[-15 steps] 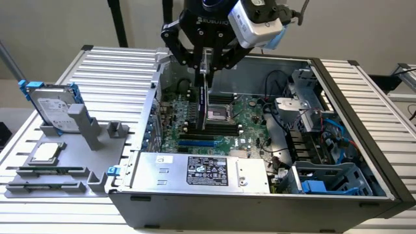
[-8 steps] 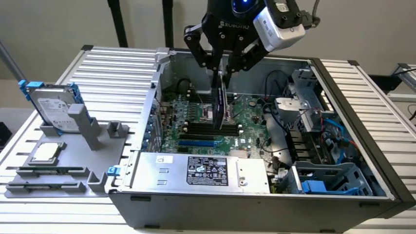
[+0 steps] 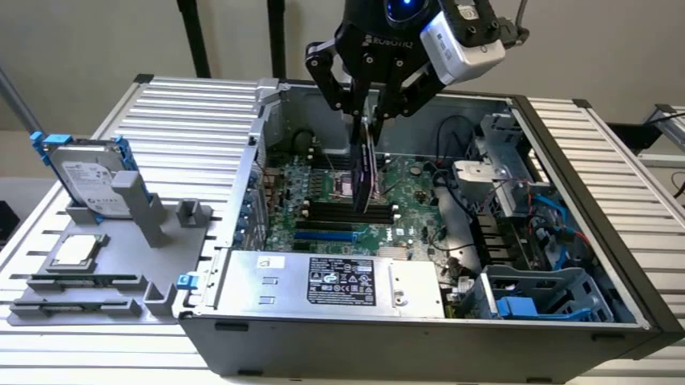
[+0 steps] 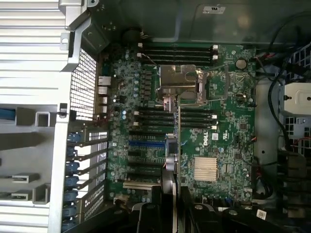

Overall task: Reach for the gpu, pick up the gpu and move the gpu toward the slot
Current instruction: 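Pick up the gpu and move the gpu toward the slot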

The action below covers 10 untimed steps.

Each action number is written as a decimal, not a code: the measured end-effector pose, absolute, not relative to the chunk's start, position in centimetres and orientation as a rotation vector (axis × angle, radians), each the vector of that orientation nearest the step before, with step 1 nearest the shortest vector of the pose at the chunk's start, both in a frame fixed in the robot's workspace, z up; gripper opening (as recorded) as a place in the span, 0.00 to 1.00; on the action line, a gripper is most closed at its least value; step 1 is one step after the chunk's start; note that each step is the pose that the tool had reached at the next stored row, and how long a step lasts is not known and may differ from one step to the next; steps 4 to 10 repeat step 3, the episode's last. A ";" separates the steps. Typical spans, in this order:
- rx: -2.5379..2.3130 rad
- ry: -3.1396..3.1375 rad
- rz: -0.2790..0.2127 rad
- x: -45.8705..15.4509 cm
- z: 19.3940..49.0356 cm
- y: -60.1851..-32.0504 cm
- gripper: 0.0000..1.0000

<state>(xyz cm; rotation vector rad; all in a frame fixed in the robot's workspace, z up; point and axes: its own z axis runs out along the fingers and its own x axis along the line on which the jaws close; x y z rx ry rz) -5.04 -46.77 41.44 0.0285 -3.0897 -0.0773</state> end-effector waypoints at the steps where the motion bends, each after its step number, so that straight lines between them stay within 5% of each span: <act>1: 0.028 -3.090 -0.077 -5.0 41.4 -46.8 0.26; 10: 0.029 -3.090 -0.077 -5.0 41.4 -46.8 0.26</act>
